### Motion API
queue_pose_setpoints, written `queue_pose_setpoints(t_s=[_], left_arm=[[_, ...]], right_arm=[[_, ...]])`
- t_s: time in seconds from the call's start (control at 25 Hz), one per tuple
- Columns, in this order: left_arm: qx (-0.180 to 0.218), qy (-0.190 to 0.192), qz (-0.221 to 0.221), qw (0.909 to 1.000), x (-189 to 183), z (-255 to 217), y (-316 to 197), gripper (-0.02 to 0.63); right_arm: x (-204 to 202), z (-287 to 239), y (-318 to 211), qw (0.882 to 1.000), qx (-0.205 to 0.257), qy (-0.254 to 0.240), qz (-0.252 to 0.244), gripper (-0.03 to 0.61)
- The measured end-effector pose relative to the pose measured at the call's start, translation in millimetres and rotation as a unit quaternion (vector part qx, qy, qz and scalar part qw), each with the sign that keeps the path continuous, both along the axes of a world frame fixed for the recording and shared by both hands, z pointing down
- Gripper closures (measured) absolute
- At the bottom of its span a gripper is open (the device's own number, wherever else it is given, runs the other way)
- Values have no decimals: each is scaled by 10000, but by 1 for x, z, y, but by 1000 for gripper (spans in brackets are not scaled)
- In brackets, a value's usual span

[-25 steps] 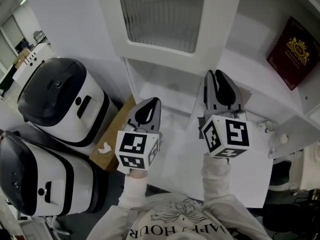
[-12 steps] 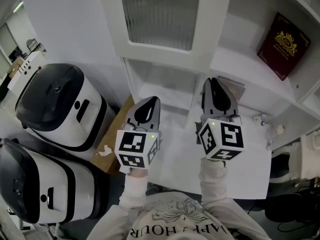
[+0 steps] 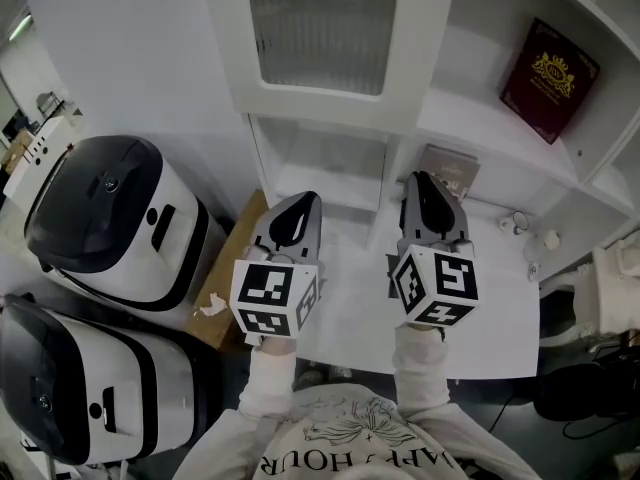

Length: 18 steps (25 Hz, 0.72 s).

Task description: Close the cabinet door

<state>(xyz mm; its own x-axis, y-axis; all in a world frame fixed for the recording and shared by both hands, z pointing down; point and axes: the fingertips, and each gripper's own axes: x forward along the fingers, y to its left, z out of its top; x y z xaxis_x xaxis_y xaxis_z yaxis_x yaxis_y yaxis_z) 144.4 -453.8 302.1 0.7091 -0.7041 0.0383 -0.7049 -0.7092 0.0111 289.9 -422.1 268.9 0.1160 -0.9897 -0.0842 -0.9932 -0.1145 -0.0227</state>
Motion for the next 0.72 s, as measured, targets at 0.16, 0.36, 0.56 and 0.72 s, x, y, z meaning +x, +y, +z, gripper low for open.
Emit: queue_pose_setpoints(t_s=[0.16, 0.36, 0.56, 0.72], left_arm=[[11, 51, 116, 9999, -7, -2, 5, 609], [-35, 74, 225, 9997, -11, 0, 7, 609], [-52, 79, 328, 9994, -16, 0, 8, 609], [-63, 77, 377, 9992, -20, 2, 9, 609]], right_arm=[[-7, 11, 7, 9996, -153, 46, 229, 543], [-15, 17, 13, 9989, -252, 111, 369, 543], [-20, 22, 17, 9984, -324, 164, 428, 543], [-23, 28, 19, 9980, -382, 118, 490, 543]])
